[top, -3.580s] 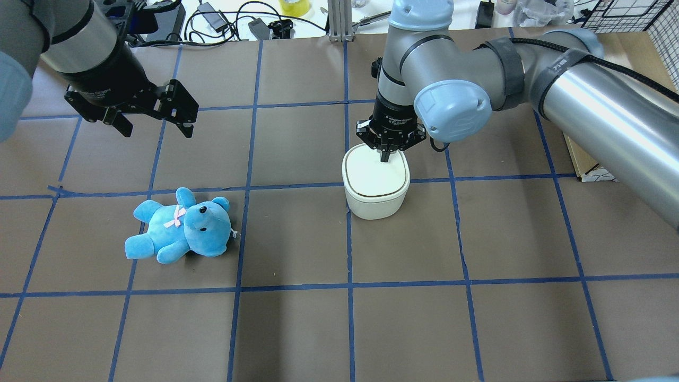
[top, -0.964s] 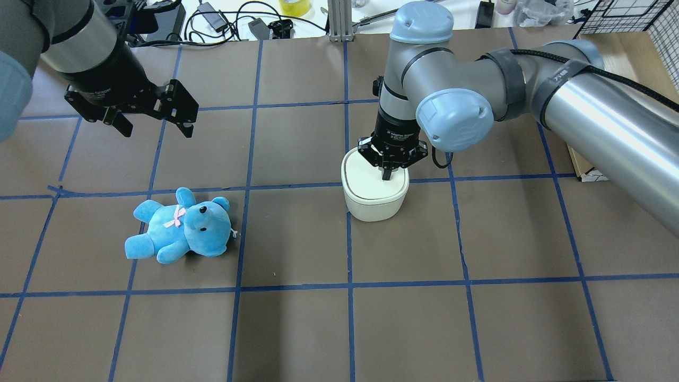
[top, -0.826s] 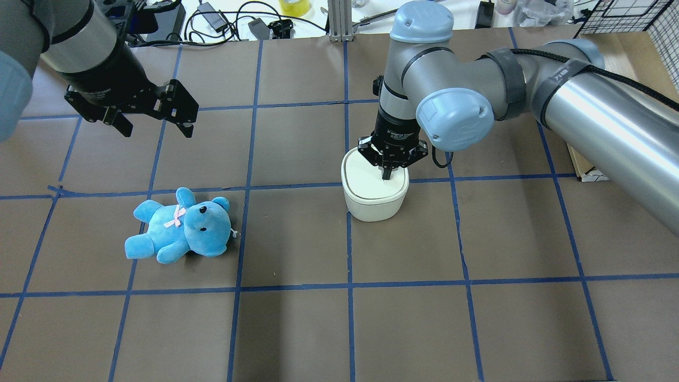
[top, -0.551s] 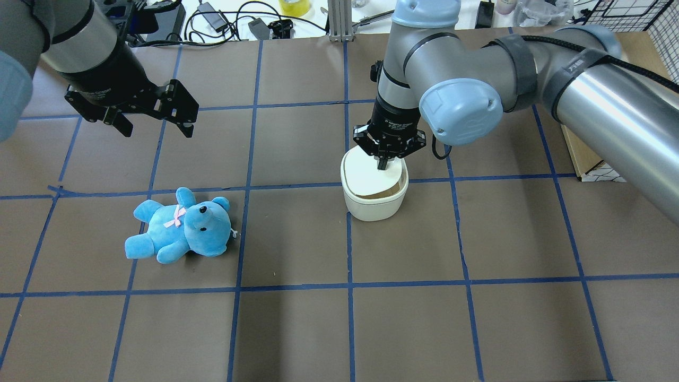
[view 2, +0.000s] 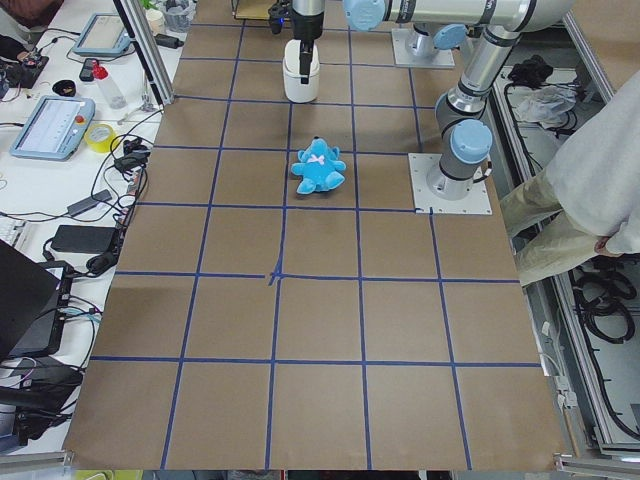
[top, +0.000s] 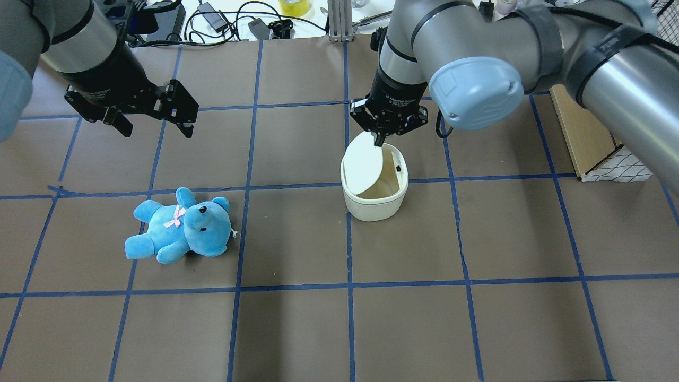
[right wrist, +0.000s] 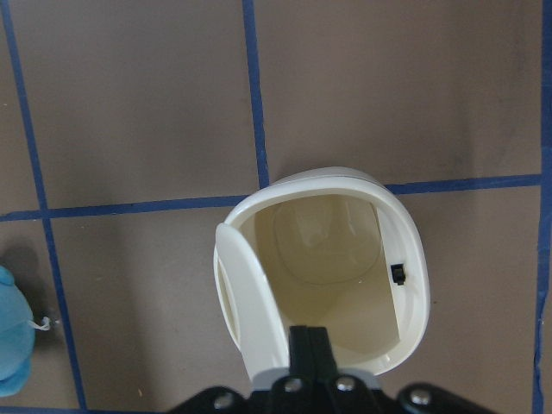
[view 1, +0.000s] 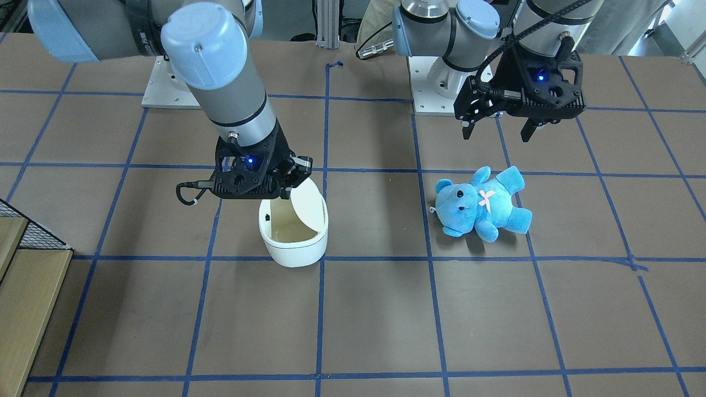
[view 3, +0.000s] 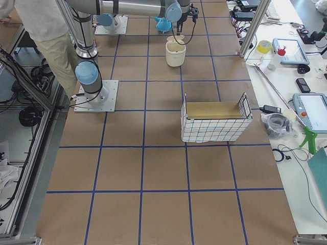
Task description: Open trash can with right arm
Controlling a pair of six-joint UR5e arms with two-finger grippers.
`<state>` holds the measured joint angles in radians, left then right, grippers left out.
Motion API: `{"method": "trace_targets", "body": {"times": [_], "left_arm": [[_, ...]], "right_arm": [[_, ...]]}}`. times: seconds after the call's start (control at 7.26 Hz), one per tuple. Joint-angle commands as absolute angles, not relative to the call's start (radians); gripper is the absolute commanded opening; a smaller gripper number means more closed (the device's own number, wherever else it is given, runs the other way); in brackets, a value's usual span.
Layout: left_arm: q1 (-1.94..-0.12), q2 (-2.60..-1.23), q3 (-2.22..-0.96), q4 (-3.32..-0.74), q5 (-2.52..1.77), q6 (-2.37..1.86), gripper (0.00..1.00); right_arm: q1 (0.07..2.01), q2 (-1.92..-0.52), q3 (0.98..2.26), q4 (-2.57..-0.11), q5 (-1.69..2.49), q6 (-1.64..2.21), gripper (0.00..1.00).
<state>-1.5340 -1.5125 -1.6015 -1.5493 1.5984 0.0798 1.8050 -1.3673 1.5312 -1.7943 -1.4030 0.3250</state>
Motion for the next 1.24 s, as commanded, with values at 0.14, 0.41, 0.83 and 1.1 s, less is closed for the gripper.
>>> {"method": "trace_targets", "body": {"times": [0.14,0.41,0.83,1.1], "left_arm": [[-1.534,-1.513,-1.601,-1.549,1.598,0.080,1.00],[-1.534,-1.513,-1.601,-1.549,1.598,0.080,1.00],[-1.534,-1.513,-1.601,-1.549,1.598,0.080,1.00],[-1.534,-1.513,-1.601,-1.549,1.598,0.080,1.00]], "right_arm": [[1.798,-1.425,1.424,-1.732,-1.481,0.330,0.37],[1.775,-1.425,1.398,-1.784,-1.613,0.051,0.80],[1.602,-1.430,1.399,-1.793,-1.611,-0.177,0.89],[1.579,-1.430,1.404,-1.793,-1.612,-0.245,0.88]]}}
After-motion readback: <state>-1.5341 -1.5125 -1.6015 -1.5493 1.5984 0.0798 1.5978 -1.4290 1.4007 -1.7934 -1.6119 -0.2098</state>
